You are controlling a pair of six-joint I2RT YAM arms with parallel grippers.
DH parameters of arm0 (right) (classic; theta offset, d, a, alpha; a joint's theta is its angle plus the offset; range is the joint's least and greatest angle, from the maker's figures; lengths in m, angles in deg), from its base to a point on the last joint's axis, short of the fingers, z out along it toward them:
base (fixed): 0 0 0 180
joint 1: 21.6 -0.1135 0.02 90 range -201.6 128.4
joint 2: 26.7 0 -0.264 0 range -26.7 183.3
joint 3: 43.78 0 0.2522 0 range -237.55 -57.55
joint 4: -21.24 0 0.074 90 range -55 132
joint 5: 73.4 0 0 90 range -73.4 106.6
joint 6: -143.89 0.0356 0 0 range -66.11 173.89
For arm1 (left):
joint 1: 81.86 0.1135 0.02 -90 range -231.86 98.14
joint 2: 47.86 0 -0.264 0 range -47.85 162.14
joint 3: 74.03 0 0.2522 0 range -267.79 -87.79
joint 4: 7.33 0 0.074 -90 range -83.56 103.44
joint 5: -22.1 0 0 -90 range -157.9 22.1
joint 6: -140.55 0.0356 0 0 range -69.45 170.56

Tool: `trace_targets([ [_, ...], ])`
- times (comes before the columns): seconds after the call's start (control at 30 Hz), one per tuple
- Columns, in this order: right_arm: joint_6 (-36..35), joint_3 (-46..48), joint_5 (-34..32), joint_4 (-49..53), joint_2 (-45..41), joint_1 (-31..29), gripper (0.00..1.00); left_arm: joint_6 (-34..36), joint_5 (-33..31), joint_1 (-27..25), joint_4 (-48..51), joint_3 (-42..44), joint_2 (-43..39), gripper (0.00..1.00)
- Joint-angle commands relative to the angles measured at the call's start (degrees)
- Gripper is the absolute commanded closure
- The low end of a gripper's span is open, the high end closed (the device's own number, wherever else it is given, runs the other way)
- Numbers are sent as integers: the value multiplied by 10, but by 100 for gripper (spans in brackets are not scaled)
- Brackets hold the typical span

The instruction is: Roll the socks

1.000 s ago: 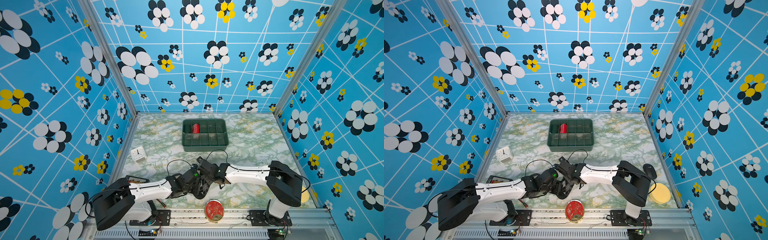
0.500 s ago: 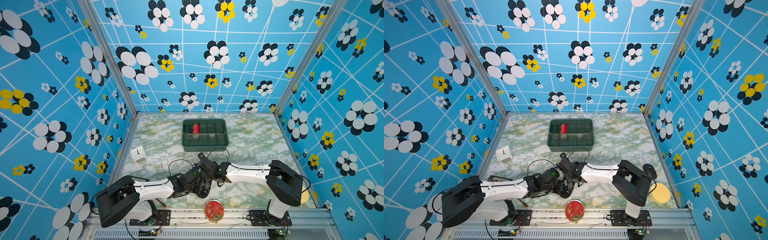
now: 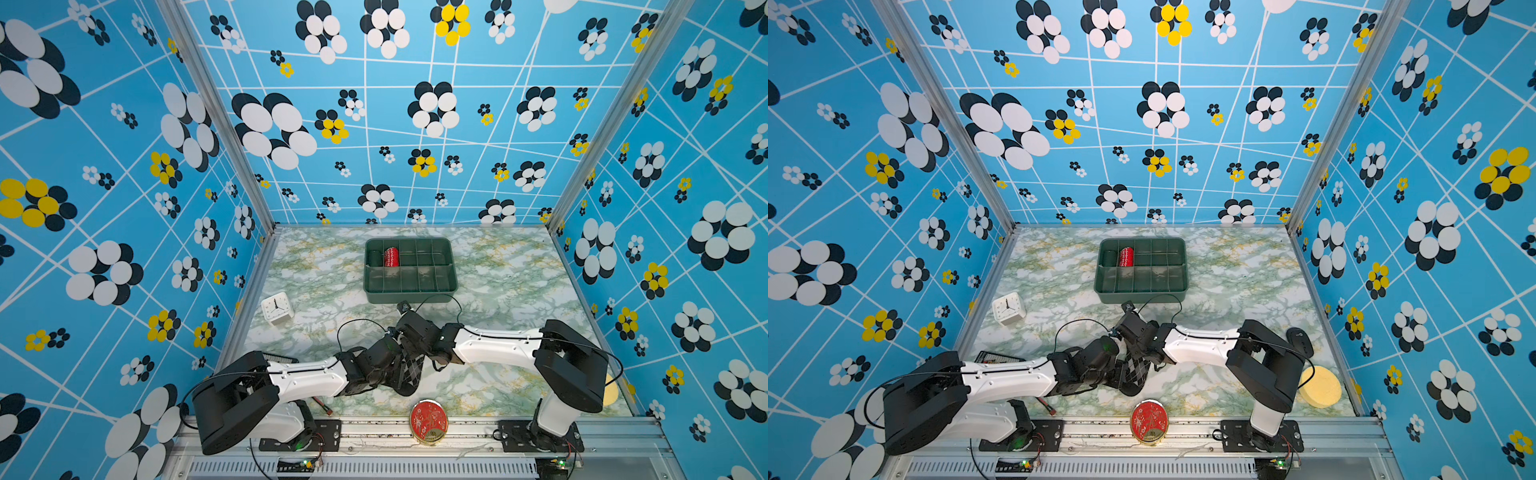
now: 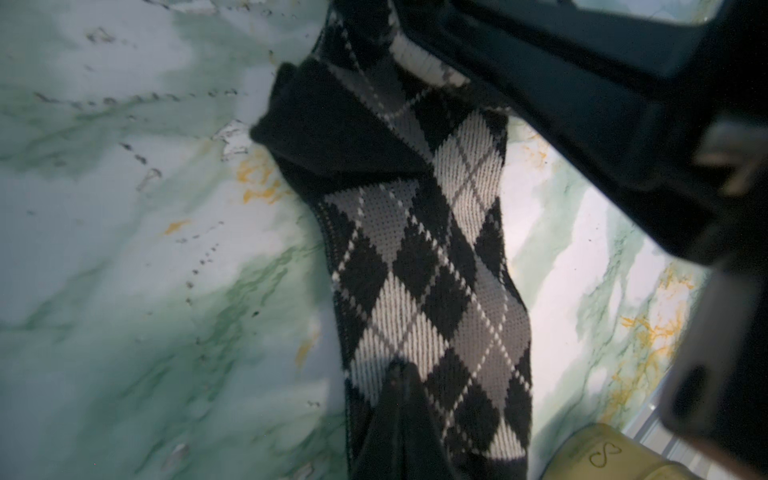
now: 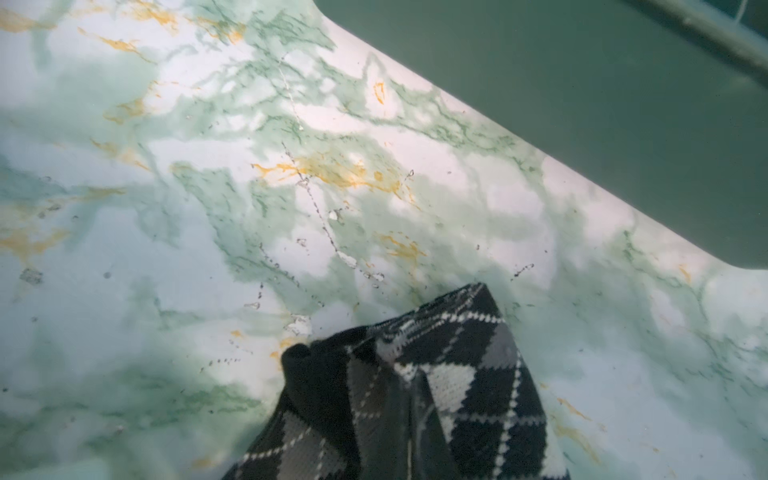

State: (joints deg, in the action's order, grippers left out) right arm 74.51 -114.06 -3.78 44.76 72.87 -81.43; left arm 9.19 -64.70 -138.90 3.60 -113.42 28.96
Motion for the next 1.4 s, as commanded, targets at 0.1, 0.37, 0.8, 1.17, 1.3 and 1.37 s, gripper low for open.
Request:
trace_targets([
  [0.1,10,1,28,3,23,3,95,12,-4,2,58,4,6,100],
  [0.37,17,1,50,7,30,5,82,17,-4,8,71,1,-1,99],
  [0.8,39,48,134,-44,-113,39,59,50,-13,41,116,-10,-36,96],
  [1.17,104,120,164,-4,-197,138,61,147,18,137,164,-62,-17,96],
  [1.3,142,165,224,-48,-198,176,62,174,18,159,182,-92,-2,96],
  [1.37,155,180,252,-71,-192,191,62,179,26,157,189,-117,-6,96],
])
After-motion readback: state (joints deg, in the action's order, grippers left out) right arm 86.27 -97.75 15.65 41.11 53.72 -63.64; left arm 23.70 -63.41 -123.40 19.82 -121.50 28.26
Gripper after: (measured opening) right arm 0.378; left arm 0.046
